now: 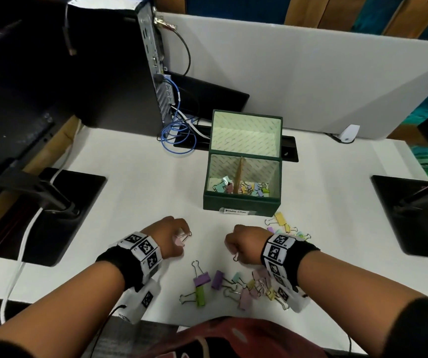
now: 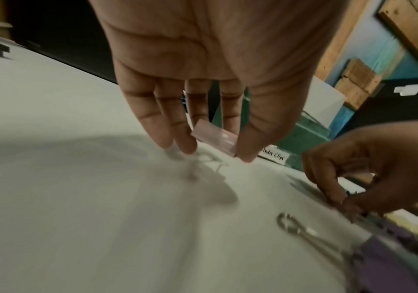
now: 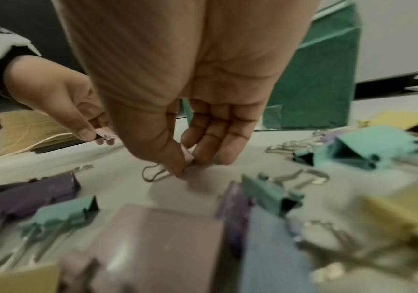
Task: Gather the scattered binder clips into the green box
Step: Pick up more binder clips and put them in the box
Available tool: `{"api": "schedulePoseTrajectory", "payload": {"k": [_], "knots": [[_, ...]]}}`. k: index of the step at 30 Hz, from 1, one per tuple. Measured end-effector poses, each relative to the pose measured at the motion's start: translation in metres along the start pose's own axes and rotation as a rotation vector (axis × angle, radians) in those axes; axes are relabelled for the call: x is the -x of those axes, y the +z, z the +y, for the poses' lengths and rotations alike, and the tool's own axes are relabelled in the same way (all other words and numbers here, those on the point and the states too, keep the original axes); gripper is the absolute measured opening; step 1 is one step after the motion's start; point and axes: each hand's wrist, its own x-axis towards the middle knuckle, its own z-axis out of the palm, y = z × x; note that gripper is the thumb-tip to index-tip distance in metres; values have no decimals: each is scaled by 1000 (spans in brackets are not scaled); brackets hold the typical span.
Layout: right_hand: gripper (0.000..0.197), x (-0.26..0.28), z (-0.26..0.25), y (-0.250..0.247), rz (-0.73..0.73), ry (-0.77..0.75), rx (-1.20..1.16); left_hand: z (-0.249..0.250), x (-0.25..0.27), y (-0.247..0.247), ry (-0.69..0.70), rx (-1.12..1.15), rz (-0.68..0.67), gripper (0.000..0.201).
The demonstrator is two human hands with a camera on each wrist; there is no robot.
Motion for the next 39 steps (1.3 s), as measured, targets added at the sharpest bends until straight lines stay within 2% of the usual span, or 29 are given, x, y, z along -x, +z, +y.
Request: {"api": "schedulePoseTrajectory", "payload": {"k": [2, 5, 10, 12, 14, 16, 18, 23, 27, 29, 31, 34, 36, 37, 39], "knots": [[18, 3, 4, -5, -26, 24, -23, 6, -3, -8, 32, 72, 46, 32], [24, 7, 10, -6, -41, 37, -42, 23, -11, -25, 95, 148, 105, 31], [56, 14, 11, 3, -2, -65, 79, 65, -28, -61, 239, 287, 281, 29], [54, 14, 9, 4, 6, -81, 73, 80, -37, -72, 283, 329, 336, 30], [40, 15, 7, 5, 20, -101, 72, 89, -45, -77, 292, 329, 339, 38], [26, 16, 7, 3, 27, -91, 73, 89, -49, -74, 264, 270, 290, 51], [18, 18, 8, 3, 33, -65, 84, 83, -47, -69, 229, 229, 264, 55], [21, 23, 13, 6, 30, 30, 3, 50, -31, -46, 196, 231, 196, 30], [37, 27, 15, 1, -17, 84, 3, 40, -11, -22, 237, 87, -95, 32], [35, 29, 15, -10, -18, 100, 10, 39, -2, -9, 251, -44, -256, 36], [30, 32, 16, -30, 90, 114, -56, 39, 5, 2, 257, -146, -355, 44], [25, 33, 24, -68, 453, 179, -302, 41, 13, 9, 266, -236, -424, 50], [29, 32, 34, -88, 673, 262, -456, 42, 15, 11, 285, -284, -436, 58], [33, 32, 37, -94, 738, 284, -500, 43, 16, 12, 293, -308, -436, 57], [40, 31, 40, -93, 751, 278, -484, 42, 16, 15, 310, -368, -424, 51]]}}
